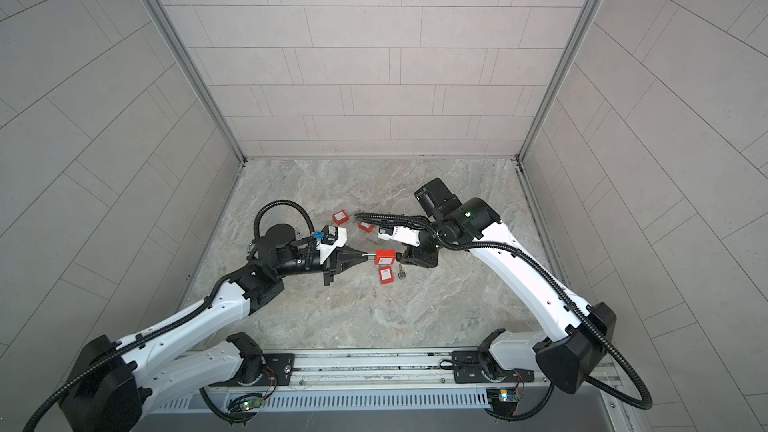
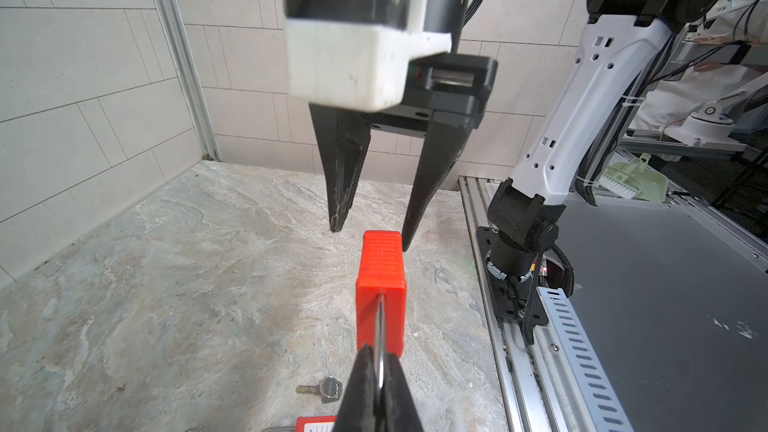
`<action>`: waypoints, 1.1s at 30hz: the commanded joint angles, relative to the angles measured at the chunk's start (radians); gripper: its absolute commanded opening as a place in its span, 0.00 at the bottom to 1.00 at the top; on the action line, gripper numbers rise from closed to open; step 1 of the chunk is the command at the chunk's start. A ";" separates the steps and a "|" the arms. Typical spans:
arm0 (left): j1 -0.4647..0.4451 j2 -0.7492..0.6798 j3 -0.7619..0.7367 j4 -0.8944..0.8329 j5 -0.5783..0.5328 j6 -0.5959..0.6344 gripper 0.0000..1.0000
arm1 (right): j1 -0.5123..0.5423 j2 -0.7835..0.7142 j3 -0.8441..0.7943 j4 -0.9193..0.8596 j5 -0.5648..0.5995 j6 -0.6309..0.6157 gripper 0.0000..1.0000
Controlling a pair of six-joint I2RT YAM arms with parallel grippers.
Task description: Lock with the key
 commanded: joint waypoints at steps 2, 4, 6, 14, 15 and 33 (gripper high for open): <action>-0.006 -0.012 0.039 0.046 0.028 -0.020 0.00 | -0.006 0.024 0.008 -0.009 -0.013 0.001 0.47; -0.007 -0.012 0.040 0.046 0.025 -0.021 0.00 | -0.005 0.038 0.013 -0.018 -0.041 0.000 0.45; -0.009 -0.011 0.042 0.046 0.021 -0.021 0.00 | -0.005 0.045 0.009 -0.020 -0.067 -0.016 0.44; -0.009 -0.008 0.048 0.049 0.006 -0.020 0.00 | -0.005 0.042 -0.008 -0.009 -0.107 -0.052 0.34; -0.008 -0.007 0.048 0.047 0.006 -0.021 0.00 | -0.006 0.038 -0.011 -0.005 -0.104 -0.055 0.32; -0.009 0.009 0.057 0.046 0.015 -0.028 0.00 | -0.006 -0.105 -0.123 0.104 -0.017 -0.135 0.36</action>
